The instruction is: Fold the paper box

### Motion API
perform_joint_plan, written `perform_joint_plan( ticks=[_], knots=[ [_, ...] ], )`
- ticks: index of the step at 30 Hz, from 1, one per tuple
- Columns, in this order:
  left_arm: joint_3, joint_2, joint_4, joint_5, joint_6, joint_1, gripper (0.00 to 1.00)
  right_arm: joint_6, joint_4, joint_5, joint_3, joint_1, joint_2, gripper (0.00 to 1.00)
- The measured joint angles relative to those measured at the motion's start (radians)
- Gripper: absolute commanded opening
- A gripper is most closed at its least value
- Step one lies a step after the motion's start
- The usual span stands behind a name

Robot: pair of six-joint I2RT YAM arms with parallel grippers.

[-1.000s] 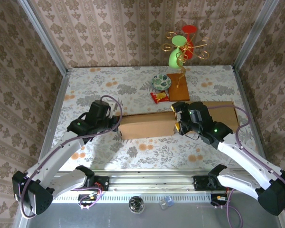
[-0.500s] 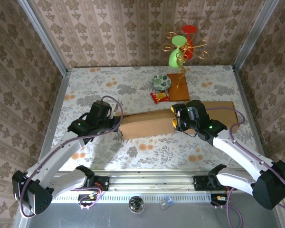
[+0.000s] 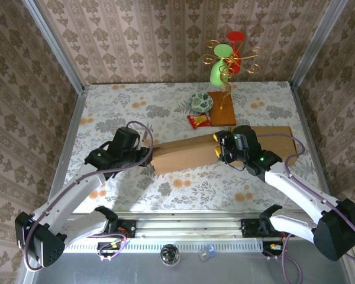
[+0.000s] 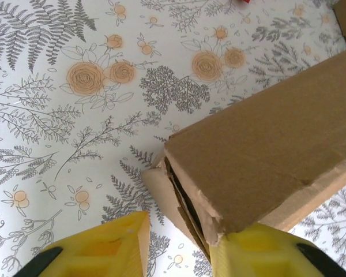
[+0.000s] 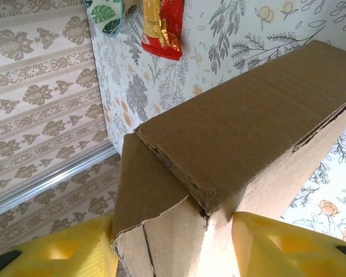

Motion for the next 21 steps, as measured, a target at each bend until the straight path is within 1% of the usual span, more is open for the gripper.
perform_joint_plan(
  ticks=[5, 9, 11, 15, 18, 21],
  knots=[
    [0.0, -0.051, -0.008, 0.047, -0.04, 0.0, 0.47, -0.011, 0.005, 0.0, 0.0, -0.001, 0.011, 0.53],
    [-0.003, -0.093, -0.003, 0.108, -0.092, 0.01, 0.53, -0.018, 0.016, 0.0, -0.005, -0.001, 0.024, 0.52],
    [-0.024, -0.118, 0.019, 0.151, -0.128, 0.03, 0.54, -0.018, 0.026, -0.001, -0.013, -0.002, 0.028, 0.51],
    [-0.089, -0.184, 0.058, 0.231, -0.234, 0.102, 0.55, -0.018, 0.031, -0.004, -0.026, -0.002, 0.03, 0.49],
    [-0.093, -0.205, 0.051, 0.26, -0.32, 0.148, 0.57, -0.021, 0.031, -0.005, -0.031, -0.002, 0.029, 0.48],
    [-0.079, -0.192, 0.04, 0.281, -0.378, 0.182, 0.58, -0.021, 0.038, -0.005, -0.034, -0.002, 0.029, 0.47]
  ],
)
